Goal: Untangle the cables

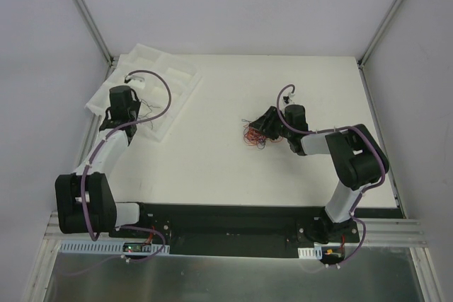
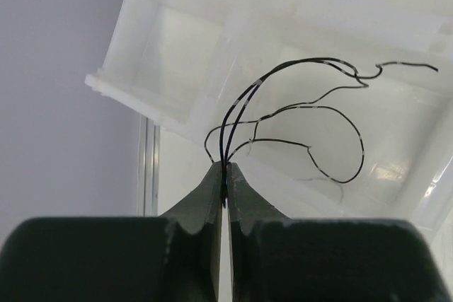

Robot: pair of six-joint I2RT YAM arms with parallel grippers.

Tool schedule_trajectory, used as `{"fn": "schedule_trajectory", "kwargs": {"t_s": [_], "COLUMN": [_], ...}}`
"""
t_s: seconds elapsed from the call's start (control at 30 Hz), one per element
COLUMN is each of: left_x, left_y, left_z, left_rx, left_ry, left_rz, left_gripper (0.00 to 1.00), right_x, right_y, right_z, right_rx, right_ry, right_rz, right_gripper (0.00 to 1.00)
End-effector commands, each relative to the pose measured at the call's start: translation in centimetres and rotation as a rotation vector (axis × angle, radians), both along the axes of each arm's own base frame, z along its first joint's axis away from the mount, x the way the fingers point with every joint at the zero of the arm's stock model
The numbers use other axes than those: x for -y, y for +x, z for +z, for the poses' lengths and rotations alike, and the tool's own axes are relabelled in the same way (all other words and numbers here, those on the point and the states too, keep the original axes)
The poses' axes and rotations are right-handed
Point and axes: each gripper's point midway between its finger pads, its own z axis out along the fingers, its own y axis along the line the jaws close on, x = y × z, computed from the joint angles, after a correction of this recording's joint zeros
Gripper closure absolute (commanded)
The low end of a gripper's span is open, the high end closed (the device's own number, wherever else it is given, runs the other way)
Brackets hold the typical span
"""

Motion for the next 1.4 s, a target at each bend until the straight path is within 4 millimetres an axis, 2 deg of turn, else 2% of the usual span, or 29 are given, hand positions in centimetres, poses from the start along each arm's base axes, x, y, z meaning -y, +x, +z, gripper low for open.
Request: {"fn": "schedule_trajectory", "kwargs": {"t_s": [0.0, 0.07, 0.23, 0.43, 0.5, 0.6, 0.67, 0.77, 0.9, 1.0, 1.17, 1.23, 1.27, 1.33, 1.37], "left_x": [2.3, 3.0, 3.3, 1.4, 0.7, 0.7, 0.6, 0.6, 2.5, 3.8, 5.7, 7.5, 9.1, 13.0, 15.8], "left_y": [1.9, 2.8, 3.0, 3.8, 3.6, 3.6, 3.7, 3.1, 2.8, 2.6, 2.7, 3.0, 3.1, 2.8, 2.5], "left_z": [-1.0, -1.9, -3.4, -5.0, -5.1, -4.3, -3.0, -1.1, 2.4, 5.0, 7.2, 7.9, 8.1, 8.0, 7.8], "left_rx": [-0.026, -0.063, -0.130, -0.180, -0.184, -0.159, -0.122, -0.054, 0.080, 0.178, 0.254, 0.255, 0.242, 0.200, 0.165], "left_ry": [-0.090, -0.122, -0.154, -0.129, -0.114, -0.119, -0.128, -0.148, -0.244, -0.296, -0.392, -0.474, -0.532, -0.629, -0.658], "left_rz": [-0.102, -0.137, -0.156, -0.056, -0.017, -0.003, 0.020, 0.053, 0.003, -0.050, -0.111, -0.176, -0.230, -0.352, -0.438], "left_gripper": [1.00, 1.00, 1.00, 0.99, 0.89, 0.76, 0.64, 0.52, 0.39, 0.37, 0.36, 0.39, 0.42, 0.43, 0.43], "right_x": [-0.6, -0.6, -0.7, -0.9, -1.0, -1.1, -1.1, -1.1, -1.4, -1.7, -1.9, -1.6, -1.5, -1.6, -1.8], "right_y": [0.9, 0.8, 0.8, 0.7, 0.7, 0.7, 0.6, 0.7, 0.6, 0.6, 0.7, 0.7, 0.7, 0.5, 0.3], "right_z": [1.3, 1.2, 1.2, 1.2, 1.2, 1.1, 1.1, 1.3, 1.3, 1.4, 2.0, 2.3, 2.5, 2.9, 3.0], "right_rx": [0.042, 0.041, 0.042, 0.046, 0.047, 0.041, 0.043, 0.053, 0.060, 0.074, 0.107, 0.123, 0.135, 0.160, 0.168], "right_ry": [0.028, 0.027, 0.026, 0.015, 0.013, 0.010, 0.003, -0.013, -0.049, -0.071, -0.115, -0.149, -0.163, -0.183, -0.192], "right_rz": [0.014, 0.016, 0.020, 0.027, 0.030, 0.033, 0.037, 0.040, 0.057, 0.071, 0.093, 0.085, 0.079, 0.091, 0.103], "right_gripper": [0.51, 0.51, 0.50, 0.51, 0.50, 0.51, 0.50, 0.51, 0.50, 0.50, 0.46, 0.44, 0.41, 0.35, 0.33]}}
